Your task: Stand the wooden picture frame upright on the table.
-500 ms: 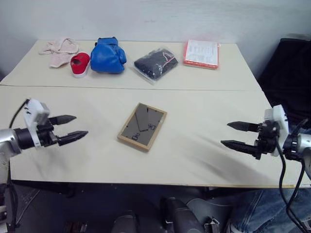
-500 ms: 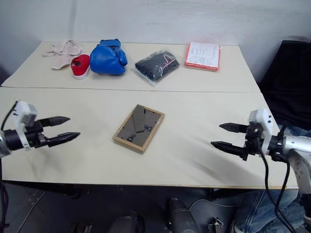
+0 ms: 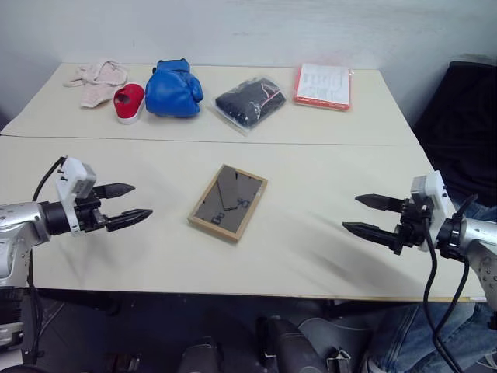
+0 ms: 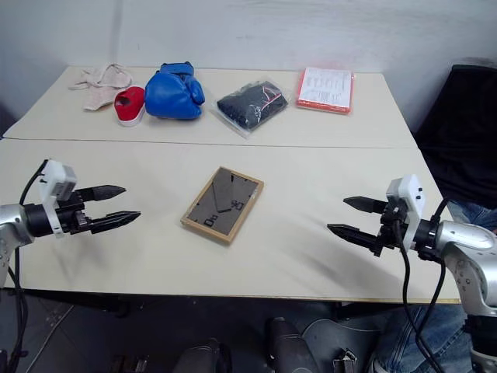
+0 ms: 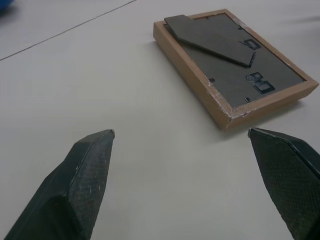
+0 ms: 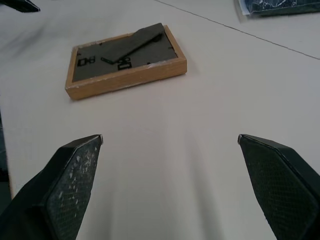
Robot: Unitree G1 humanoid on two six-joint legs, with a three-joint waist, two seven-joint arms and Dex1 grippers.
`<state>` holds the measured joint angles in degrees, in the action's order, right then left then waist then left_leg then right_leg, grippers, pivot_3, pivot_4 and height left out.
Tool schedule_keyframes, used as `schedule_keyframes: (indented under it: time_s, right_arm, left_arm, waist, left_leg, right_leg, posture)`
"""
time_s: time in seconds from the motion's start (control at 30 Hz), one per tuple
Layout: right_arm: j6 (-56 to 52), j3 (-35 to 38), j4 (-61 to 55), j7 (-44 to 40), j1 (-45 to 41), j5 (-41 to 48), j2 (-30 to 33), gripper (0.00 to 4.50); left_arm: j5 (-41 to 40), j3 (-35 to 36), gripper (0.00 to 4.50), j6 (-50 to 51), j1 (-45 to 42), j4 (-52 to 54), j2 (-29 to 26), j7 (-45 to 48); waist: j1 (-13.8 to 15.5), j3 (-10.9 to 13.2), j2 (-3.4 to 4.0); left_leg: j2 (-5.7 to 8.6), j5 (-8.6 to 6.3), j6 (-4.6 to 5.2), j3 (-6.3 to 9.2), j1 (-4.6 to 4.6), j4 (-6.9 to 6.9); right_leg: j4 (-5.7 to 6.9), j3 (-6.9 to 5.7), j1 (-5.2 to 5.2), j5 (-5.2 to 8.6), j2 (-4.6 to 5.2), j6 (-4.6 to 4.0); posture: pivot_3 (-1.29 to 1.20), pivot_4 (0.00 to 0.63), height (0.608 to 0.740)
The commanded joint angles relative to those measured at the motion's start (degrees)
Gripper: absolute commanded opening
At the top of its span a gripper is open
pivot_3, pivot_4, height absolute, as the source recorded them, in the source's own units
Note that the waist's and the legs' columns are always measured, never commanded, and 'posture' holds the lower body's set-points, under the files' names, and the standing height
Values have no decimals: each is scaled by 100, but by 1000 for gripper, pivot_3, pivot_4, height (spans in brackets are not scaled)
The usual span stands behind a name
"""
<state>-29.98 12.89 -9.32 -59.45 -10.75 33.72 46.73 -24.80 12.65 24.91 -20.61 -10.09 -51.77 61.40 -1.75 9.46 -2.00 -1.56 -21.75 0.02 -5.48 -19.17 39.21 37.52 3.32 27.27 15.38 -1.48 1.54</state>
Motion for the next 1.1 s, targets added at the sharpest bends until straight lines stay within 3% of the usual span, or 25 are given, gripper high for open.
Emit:
schedule_keyframes:
  time_s: [0.03,0.13,0.23,0.43,0.53,0.73,0.9,1.1]
  right_arm:
    - [173,-651,40,375,-587,-546,-262,4094]
    - [214,-1258,276,439,-1160,-916,-575,3186]
    - [473,-1875,723,522,-1729,-1449,-942,2131]
    - [1014,-2474,1670,709,-2497,-2184,-1572,32]
    - [1273,-2691,2104,837,-2752,-2574,-1797,0]
    - [1395,-2860,2439,736,-2989,-2828,-2072,0]
    - [1483,-2836,2244,512,-2939,-3003,-1835,0]
    - [1719,-3061,1669,8,-2734,-3286,-1363,0]
  left_arm:
    - [779,-744,4500,-757,-826,-753,313,-82]
    - [1455,-1327,3902,-1439,-1695,-1866,716,-170]
    - [1912,-1737,2954,-1991,-2291,-2715,1064,-176]
    - [2111,-2017,1043,-2190,-2523,-2979,1394,167]
    - [1917,-2001,93,-1817,-2405,-2606,1549,410]
    - [1362,-1845,38,-492,-1841,-1169,1696,608]
    - [1070,-1553,38,903,-1530,-839,1529,289]
    - [160,-1317,1537,3654,-1493,-443,1141,364]
  waist:
    - [1,-1,-1]
    - [-1,-1,-1]
    - [-29,-1,-1]
    - [-76,-1,-1]
    - [-80,-1,-1]
    - [-98,-1,0]
    - [-161,-1,0]
    - [-174,-1,0]
  left_leg:
    - [2,2,-1,0,-3,3]
    - [7,7,-2,-5,-8,3]
    - [4,26,-35,-13,-16,3]
    - [-3,25,-35,-19,-33,3]
    - [-2,26,-35,-19,-31,14]
    - [-3,26,-35,-13,-33,32]
    - [-3,26,-35,-9,-31,36]
    - [-2,25,-33,-5,-31,36]
  right_leg:
    - [1,0,2,-3,0,3]
    - [5,5,9,-8,0,5]
    - [6,6,20,-7,-2,4]
    - [19,6,33,-7,-2,3]
    - [21,5,31,-7,2,3]
    - [44,4,28,-7,2,3]
    - [42,3,27,-7,2,3]
    - [40,2,27,-7,2,3]
  posture:
    - [0,150,740]
    - [0,150,740]
    - [0,150,740]
    - [0,150,740]
    - [0,150,740]
    - [0,150,740]
    - [0,150,740]
    - [0,150,740]
